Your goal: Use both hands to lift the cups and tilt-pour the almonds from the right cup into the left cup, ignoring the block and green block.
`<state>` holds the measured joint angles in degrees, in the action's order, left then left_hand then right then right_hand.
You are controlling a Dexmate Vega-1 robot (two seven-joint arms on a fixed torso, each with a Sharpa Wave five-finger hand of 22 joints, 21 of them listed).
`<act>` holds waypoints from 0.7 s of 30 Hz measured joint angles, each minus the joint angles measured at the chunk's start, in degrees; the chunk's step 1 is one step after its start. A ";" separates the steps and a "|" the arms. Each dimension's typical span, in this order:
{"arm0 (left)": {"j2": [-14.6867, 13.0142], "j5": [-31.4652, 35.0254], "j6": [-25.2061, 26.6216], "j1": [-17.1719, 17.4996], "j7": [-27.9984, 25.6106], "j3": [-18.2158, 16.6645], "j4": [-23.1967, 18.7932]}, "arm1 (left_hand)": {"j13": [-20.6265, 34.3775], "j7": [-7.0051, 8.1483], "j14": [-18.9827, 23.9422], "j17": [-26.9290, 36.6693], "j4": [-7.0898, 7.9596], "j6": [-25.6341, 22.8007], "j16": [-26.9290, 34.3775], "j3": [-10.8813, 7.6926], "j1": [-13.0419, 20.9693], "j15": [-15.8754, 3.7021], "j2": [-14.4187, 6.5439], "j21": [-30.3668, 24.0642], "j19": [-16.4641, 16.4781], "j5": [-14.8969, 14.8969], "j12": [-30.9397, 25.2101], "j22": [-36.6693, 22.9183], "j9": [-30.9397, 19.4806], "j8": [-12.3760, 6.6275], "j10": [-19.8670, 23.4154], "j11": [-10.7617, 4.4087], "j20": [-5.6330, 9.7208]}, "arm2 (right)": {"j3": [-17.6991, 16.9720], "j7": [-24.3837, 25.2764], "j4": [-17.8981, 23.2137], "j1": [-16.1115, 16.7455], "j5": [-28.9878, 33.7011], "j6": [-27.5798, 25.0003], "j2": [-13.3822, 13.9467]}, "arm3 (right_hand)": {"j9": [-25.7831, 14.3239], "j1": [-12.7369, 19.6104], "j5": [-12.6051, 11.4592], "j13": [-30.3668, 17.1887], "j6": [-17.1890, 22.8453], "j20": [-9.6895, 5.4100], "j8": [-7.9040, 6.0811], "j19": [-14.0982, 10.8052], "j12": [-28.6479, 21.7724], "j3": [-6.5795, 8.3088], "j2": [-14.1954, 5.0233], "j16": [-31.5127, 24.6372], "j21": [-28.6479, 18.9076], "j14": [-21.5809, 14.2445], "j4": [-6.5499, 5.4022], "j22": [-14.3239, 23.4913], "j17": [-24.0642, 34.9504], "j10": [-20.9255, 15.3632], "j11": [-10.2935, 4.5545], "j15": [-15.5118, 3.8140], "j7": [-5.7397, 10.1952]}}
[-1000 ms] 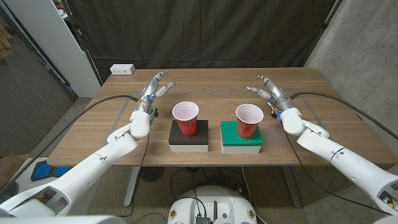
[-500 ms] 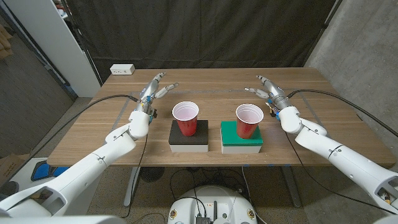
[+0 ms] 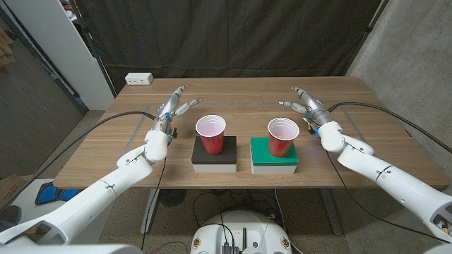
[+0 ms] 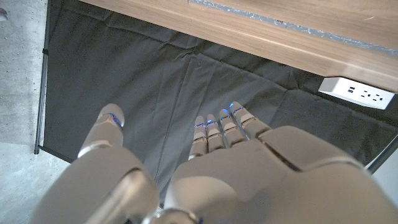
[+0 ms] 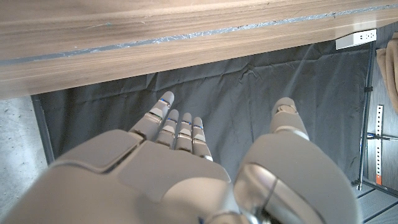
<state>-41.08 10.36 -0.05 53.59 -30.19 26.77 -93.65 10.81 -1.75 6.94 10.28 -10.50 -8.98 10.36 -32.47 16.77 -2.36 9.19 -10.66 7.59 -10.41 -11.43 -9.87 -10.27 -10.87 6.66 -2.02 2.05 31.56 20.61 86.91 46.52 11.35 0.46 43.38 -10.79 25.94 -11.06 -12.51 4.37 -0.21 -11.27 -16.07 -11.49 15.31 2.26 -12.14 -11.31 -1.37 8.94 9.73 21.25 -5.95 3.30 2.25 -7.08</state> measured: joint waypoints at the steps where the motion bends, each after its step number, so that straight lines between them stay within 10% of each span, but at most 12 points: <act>1: 0.00 -0.14 0.00 0.00 -0.07 0.00 0.00 | 0.00 0.00 -0.11 0.00 0.15 0.00 0.00 0.15 0.00 0.11 0.00 0.00 0.00 0.00 0.00 0.00 0.00 0.00 0.00 0.00 0.00 | -0.12 0.03 0.12 0.18 -0.14 0.04 0.09 | 0.00 0.00 0.00 0.00 0.00 0.00 0.00 0.00 0.00 0.00 0.00 0.00 0.00 0.00 0.00 0.00 0.00 -0.08 0.08 0.00 0.00; 21: -1.65 -1.20 -1.28 6.94 -1.59 -3.06 -4.92 | -0.01 0.01 -0.71 -0.01 0.30 0.61 0.00 0.30 0.22 0.10 0.22 0.00 -0.32 0.00 0.09 0.00 0.00 0.00 -0.59 0.03 0.32 | -2.01 1.15 2.97 2.92 -1.01 -1.11 1.43 | 0.00 -0.23 0.00 0.27 0.00 0.21 0.00 0.21 0.00 -0.23 0.23 0.00 0.00 0.00 -0.23 0.00 0.00 -0.08 0.08 0.00 0.00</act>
<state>-42.73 9.16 -1.33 60.53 -31.78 23.71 -98.58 10.80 -1.74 6.23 10.27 -10.20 -8.37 10.36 -32.17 17.00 -2.26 9.41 -10.66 7.27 -10.41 -11.34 -9.88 -10.26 -10.87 6.08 -1.99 2.37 29.55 21.76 89.88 49.44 10.34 -0.65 44.81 -10.79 25.71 -11.06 -12.24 4.38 0.00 -11.27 -15.85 -11.49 15.07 2.48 -12.14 -11.31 -1.37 8.71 9.72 21.26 -6.03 3.39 2.25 -7.08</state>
